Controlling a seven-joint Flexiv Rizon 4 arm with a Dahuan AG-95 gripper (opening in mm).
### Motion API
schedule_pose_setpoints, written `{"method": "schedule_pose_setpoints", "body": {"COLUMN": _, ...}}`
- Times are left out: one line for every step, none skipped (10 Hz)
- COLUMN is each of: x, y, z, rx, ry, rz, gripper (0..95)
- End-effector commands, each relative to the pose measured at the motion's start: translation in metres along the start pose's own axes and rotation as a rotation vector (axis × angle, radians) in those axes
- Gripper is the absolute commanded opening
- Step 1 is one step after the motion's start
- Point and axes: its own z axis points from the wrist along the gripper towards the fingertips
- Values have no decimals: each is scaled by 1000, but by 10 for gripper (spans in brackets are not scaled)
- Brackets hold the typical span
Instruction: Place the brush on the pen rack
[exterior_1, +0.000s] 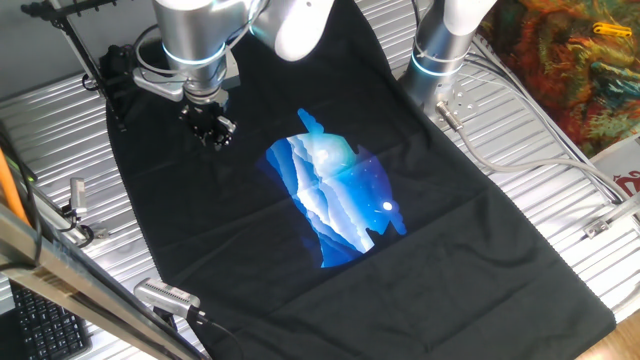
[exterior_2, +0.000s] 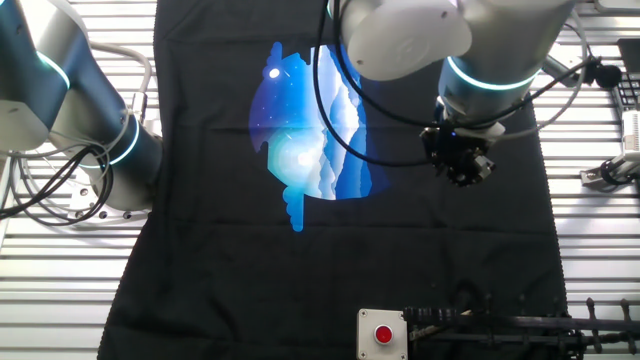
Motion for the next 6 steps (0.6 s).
{"method": "schedule_pose_setpoints", "body": {"x": 0, "y": -1, "z": -2, "rx": 14, "ry": -3, "rz": 3, "gripper": 190}}
{"method": "schedule_pose_setpoints", "body": {"x": -1, "y": -1, "z": -4, "rx": 15, "ry": -4, "rz": 2, "gripper": 190}}
{"method": "schedule_pose_setpoints", "body": {"x": -1, "y": -1, "z": -4, "rx": 16, "ry": -4, "rz": 2, "gripper": 190}}
{"method": "schedule_pose_setpoints", "body": {"x": -1, "y": -1, "z": -4, "rx": 18, "ry": 1, "rz": -4, "gripper": 190}}
{"method": "schedule_pose_setpoints", "body": {"x": -1, "y": -1, "z": -4, "rx": 20, "ry": 3, "rz": -10, "gripper": 190}}
{"method": "schedule_pose_setpoints", "body": {"x": -1, "y": -1, "z": -4, "rx": 22, "ry": 8, "rz": -7, "gripper": 190}}
